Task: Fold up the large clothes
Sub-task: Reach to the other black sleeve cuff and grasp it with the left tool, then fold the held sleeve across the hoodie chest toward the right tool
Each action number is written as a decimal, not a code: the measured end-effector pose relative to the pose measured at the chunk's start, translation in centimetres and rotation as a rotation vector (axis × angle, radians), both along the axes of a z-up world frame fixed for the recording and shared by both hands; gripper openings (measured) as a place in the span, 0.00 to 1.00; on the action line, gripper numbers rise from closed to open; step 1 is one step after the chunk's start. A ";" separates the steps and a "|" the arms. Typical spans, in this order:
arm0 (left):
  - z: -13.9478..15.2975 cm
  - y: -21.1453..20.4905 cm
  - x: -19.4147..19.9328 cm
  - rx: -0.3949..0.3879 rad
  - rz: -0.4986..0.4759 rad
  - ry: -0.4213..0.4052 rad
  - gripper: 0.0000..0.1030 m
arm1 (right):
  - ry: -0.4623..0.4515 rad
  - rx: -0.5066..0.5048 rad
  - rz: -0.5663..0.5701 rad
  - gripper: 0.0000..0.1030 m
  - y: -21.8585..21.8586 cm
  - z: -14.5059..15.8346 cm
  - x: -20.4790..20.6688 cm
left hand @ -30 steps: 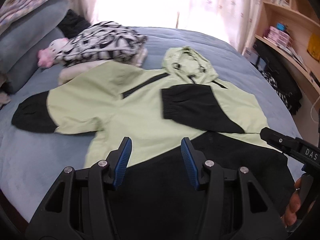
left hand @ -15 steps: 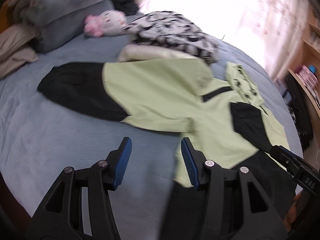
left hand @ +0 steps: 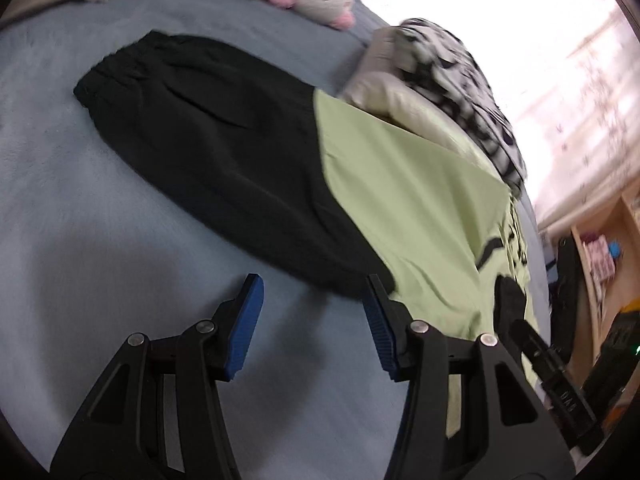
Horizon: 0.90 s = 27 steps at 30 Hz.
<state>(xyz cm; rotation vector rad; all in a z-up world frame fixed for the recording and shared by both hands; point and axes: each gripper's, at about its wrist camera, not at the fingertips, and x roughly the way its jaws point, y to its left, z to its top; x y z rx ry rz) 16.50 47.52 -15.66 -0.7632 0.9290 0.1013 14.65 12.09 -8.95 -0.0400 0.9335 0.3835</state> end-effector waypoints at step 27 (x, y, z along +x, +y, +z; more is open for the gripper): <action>1.7 7.9 6.8 0.158 0.173 -0.073 0.03 | 0.032 0.042 0.046 0.58 4.2 -2.6 1.8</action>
